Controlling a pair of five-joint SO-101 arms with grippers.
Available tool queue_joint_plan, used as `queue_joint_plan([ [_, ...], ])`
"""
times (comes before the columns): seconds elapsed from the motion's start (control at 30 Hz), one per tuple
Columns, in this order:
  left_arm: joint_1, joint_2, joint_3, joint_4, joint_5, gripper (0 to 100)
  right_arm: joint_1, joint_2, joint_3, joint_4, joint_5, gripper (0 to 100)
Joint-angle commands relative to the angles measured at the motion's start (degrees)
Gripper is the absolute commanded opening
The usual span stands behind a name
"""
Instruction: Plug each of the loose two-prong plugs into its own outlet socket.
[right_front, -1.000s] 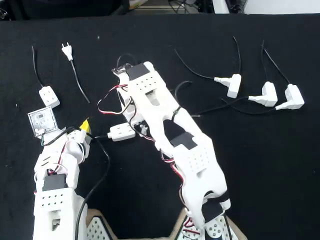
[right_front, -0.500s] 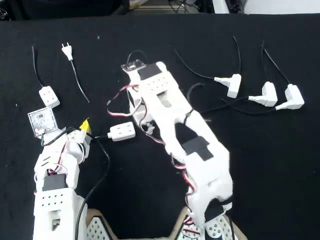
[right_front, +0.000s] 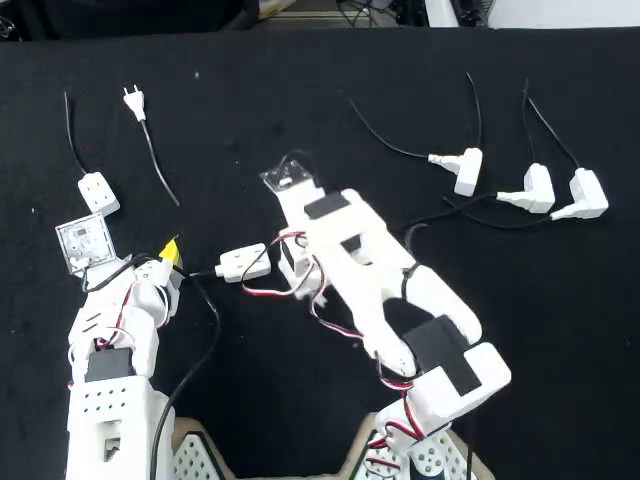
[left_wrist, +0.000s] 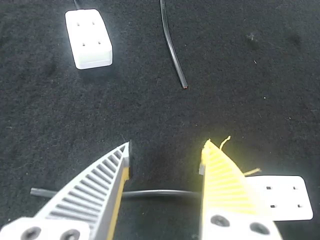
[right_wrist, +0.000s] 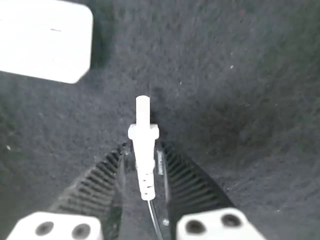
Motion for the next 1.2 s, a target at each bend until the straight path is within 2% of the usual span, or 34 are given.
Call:
queue_joint_plan([
  [0.0, -0.2, -0.6, -0.8, -0.8, 0.4, 23, 0.7, -2.9, 1.5, -0.7, 0.6, 7.8],
  [0.1, -0.3, -0.6, -0.8, -0.8, 0.4, 23, 0.9, -2.9, 2.5, -0.7, 2.3, 10.0],
  [0.3, -0.4, -0.6, -0.8, -0.8, 0.4, 23, 1.1, -3.1, 3.5, -0.7, 2.9, 1.2],
  [0.37, -0.5, -0.6, -0.8, -0.8, 0.4, 23, 1.1, -4.4, 4.3, -0.7, 2.9, 1.4],
  [0.63, -0.2, -0.6, -0.8, -0.8, 0.4, 23, 0.7, -22.0, 8.6, -1.2, 3.0, 1.1],
  [0.73, -0.1, -0.6, -1.2, -0.8, 0.4, 23, -1.5, -27.8, 11.4, -3.7, 3.0, 1.1],
  [0.83, -0.1, -0.6, -1.7, -0.5, 0.4, 23, -7.2, -31.5, 15.5, -9.5, 3.0, 1.1],
  [0.93, -0.1, -0.6, -2.2, -0.8, 0.6, 23, -12.0, -32.1, 23.3, -22.2, 3.0, 1.1],
  [1.07, 0.0, -0.6, -2.9, -0.6, 0.7, 23, -13.2, -32.6, 33.2, -40.1, 2.5, 1.1],
  [1.17, 0.5, -0.6, -3.4, -0.8, 0.8, 23, -12.8, -32.6, 37.1, -47.8, 2.5, 1.1],
])
